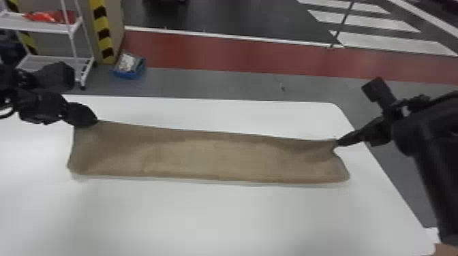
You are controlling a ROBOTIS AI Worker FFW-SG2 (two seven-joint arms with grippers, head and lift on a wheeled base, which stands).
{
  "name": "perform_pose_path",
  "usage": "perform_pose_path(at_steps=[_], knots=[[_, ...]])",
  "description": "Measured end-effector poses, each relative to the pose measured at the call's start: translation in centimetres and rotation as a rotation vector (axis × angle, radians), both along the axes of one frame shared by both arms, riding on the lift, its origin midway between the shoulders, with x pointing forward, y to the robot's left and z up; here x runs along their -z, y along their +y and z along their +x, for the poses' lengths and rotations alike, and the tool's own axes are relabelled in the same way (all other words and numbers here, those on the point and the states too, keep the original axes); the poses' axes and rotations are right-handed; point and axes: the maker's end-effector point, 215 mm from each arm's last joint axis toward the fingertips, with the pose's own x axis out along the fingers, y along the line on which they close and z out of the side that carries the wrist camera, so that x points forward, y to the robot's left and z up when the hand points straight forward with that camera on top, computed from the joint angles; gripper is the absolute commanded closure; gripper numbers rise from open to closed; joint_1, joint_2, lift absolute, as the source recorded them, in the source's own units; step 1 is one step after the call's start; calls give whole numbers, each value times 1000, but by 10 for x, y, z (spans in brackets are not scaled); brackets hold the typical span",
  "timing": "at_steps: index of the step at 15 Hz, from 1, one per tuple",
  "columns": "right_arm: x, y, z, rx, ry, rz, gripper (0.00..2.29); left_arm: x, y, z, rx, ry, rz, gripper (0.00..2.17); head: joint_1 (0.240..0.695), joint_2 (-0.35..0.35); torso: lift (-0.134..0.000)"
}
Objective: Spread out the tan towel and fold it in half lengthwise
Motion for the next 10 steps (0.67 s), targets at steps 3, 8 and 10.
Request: perform_pose_path(at_steps=[3,8,10], knots=[[5,-1,3,6,3,-34,805,5,1,1,-9,0,-1,1676,695,-199,-120],[21,-8,2,69,-5,-83,93,8,-1,6,-28,-22,-11,1676,695,-205,-120],[27,-11,-3,84,-12,-87,73,9,-3,7,-30,-24,-14,1676,695,-210,-120]])
